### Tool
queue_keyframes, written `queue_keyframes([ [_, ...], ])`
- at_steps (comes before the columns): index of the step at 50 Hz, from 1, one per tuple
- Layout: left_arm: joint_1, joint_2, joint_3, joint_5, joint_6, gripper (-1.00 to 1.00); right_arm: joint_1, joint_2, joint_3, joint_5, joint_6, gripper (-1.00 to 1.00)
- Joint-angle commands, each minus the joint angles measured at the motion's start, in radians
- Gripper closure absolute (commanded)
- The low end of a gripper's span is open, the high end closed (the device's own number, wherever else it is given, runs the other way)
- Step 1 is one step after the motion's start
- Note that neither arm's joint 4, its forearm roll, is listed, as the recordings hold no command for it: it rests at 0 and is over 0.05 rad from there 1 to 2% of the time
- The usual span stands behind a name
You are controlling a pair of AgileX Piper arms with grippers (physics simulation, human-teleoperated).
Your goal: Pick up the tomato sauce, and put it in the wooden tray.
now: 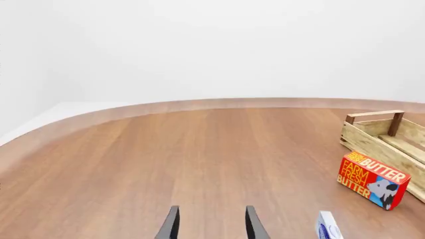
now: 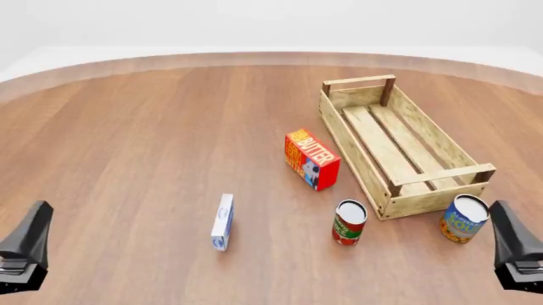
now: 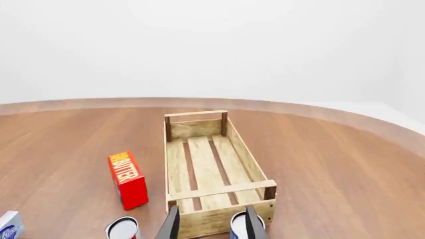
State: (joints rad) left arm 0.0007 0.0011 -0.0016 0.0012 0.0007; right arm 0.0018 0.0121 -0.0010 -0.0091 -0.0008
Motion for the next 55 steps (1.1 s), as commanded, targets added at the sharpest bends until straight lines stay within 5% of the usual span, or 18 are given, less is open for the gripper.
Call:
queue_keyframes([
  [1, -0.003, 0.0, -0.004, 0.002, 0.005, -1.0, 0.011, 0.033, -0.003, -0.029, -0.003, -1.0],
  [18, 0.001, 0.0, -0.005, 0.008, -0.005, -1.0, 0.013, 0.056, -0.009, -0.043, -0.008, -1.0],
  [26, 0.004, 0.001, -0.006, 0.011, -0.011, -1.0, 0.005, 0.068, -0.105, 0.032, -0.083, -1.0],
  [35, 0.012, 0.007, -0.001, 0.005, -0.008, -1.0, -0.007, 0.396, -0.28, 0.04, -0.084, -1.0],
  [55, 0.031, 0.045, 0.001, -0.025, -0.027, -1.0, 0.167, 0.701, -0.617, 0.261, -0.075, -1.0],
])
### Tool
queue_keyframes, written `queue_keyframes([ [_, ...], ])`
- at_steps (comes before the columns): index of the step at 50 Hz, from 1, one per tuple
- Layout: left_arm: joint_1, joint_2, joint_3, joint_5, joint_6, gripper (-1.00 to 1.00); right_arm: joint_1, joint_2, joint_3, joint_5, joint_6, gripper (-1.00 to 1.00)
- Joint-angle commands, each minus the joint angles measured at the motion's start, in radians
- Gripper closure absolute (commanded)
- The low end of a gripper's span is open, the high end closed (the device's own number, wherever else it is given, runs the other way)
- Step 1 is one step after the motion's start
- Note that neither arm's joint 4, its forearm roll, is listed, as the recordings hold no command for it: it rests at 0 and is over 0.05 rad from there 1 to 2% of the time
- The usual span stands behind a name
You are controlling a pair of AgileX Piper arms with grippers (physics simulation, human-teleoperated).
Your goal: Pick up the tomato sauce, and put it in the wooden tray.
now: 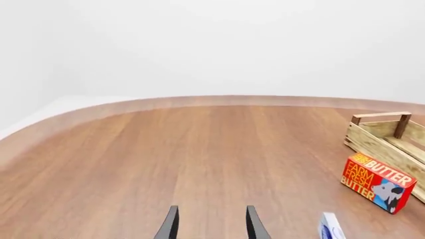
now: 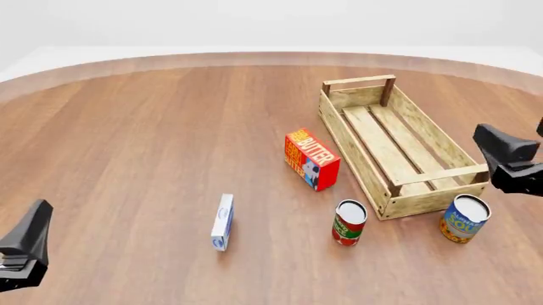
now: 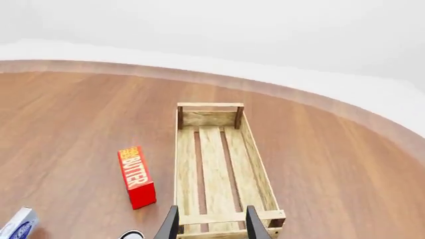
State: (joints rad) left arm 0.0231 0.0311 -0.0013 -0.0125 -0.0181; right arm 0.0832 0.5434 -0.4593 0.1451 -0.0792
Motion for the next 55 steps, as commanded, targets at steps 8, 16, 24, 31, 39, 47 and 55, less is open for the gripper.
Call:
queue_keyframes([
  [8, 0.01, 0.013, 0.001, -0.008, -0.005, -1.0, 0.113, 0.261, -0.219, 0.16, -0.029, -1.0],
  [16, 0.013, 0.021, 0.0, -0.014, -0.011, -1.0, 0.162, 0.336, -0.267, 0.211, -0.013, -1.0],
  [24, 0.014, 0.022, 0.0, -0.015, -0.015, -1.0, 0.19, 0.369, -0.274, 0.235, -0.005, -1.0],
  [31, 0.014, 0.017, -0.001, -0.011, -0.016, -1.0, 0.216, 0.381, -0.268, 0.261, -0.001, -1.0],
  [39, 0.014, 0.016, -0.001, -0.012, -0.013, -1.0, 0.242, 0.382, -0.245, 0.272, 0.013, -1.0],
  [47, 0.012, 0.006, -0.002, -0.004, -0.01, -1.0, 0.258, 0.386, -0.246, 0.301, 0.015, -1.0],
  [55, 0.012, -0.017, -0.005, 0.013, -0.005, -1.0, 0.292, 0.445, -0.224, 0.283, 0.031, -1.0],
])
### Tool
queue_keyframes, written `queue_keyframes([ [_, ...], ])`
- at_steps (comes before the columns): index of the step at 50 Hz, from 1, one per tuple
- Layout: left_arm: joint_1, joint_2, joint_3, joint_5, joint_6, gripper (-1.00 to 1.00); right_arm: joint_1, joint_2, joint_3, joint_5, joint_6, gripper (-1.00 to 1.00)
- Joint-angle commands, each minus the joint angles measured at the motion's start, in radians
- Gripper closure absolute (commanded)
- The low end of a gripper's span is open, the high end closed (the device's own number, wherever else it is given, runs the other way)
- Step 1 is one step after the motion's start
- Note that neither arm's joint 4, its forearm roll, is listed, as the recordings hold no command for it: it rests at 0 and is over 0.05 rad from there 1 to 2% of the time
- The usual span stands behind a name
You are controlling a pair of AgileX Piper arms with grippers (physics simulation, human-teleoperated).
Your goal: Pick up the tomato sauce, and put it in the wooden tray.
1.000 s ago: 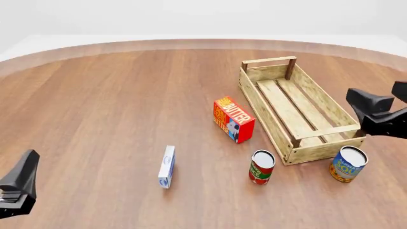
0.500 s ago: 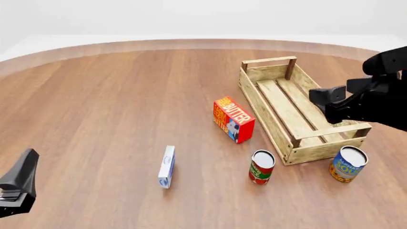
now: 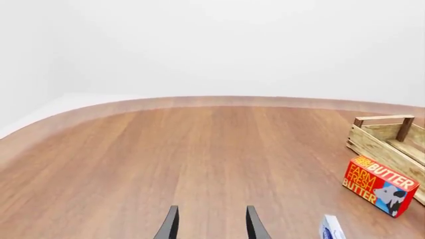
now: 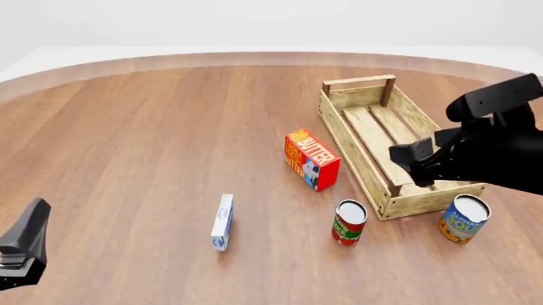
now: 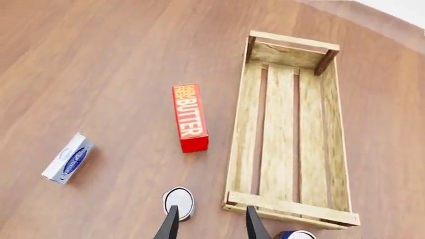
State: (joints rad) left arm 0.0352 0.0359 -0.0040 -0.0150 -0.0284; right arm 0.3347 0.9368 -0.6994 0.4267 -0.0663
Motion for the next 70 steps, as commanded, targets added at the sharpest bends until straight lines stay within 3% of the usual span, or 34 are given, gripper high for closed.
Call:
queue_keyframes([
  [1, 0.0, -0.022, -0.003, 0.017, 0.006, -1.0, 0.04, 0.052, 0.016, 0.001, 0.018, -1.0],
  [24, -0.003, -0.025, -0.007, 0.024, -0.002, -1.0, 0.08, 0.189, 0.033, -0.072, 0.033, -1.0],
  [40, -0.008, -0.024, -0.007, 0.023, -0.006, -1.0, 0.113, 0.298, 0.063, -0.137, 0.072, -1.0],
  [70, -0.005, -0.031, -0.008, 0.028, 0.004, -1.0, 0.112, 0.355, 0.113, -0.178, 0.068, -1.0],
])
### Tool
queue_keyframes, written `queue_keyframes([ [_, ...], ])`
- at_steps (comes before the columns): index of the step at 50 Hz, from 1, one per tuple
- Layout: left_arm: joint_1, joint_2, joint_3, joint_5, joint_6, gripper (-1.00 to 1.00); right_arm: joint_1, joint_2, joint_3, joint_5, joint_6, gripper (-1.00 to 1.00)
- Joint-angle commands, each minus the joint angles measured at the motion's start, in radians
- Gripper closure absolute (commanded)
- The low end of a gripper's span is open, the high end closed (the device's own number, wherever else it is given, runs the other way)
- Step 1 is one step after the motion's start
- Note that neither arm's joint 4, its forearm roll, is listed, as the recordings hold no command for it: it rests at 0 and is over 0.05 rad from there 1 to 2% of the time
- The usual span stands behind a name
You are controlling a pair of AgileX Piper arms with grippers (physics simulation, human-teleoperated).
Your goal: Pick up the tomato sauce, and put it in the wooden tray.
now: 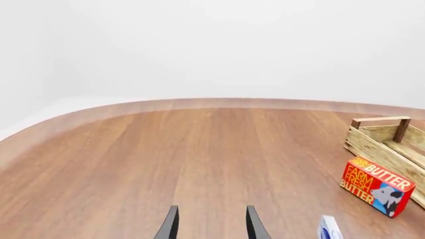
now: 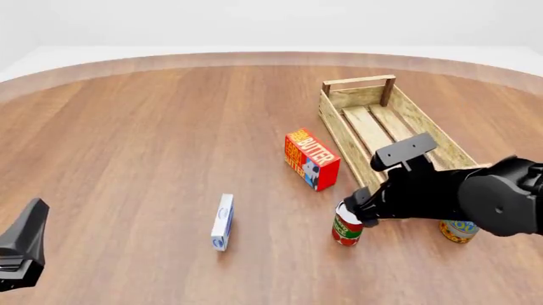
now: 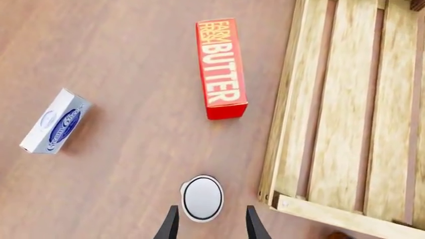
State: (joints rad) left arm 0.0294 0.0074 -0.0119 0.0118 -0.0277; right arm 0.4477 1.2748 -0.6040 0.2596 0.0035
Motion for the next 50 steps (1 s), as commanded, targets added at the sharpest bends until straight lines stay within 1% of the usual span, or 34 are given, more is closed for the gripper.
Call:
queue_keyframes([
  [1, 0.001, -0.002, 0.0, 0.001, 0.003, -1.0, -0.001, 0.017, 0.017, -0.011, -0.001, -1.0],
  [13, 0.003, -0.003, -0.002, 0.002, 0.003, -1.0, -0.001, 0.044, 0.011, -0.012, -0.01, -1.0],
  [18, 0.004, -0.003, -0.002, 0.003, 0.002, -1.0, 0.01, 0.063, 0.014, -0.025, -0.001, -1.0],
  [25, 0.004, -0.003, -0.002, 0.002, 0.002, -1.0, 0.007, 0.073, 0.011, -0.031, -0.002, -1.0],
  [45, 0.008, 0.003, 0.002, -0.004, 0.006, -1.0, 0.013, 0.144, 0.01, -0.08, 0.02, -1.0],
  [50, 0.007, 0.001, 0.001, -0.002, 0.007, -1.0, 0.032, 0.173, 0.021, -0.101, 0.037, -1.0],
])
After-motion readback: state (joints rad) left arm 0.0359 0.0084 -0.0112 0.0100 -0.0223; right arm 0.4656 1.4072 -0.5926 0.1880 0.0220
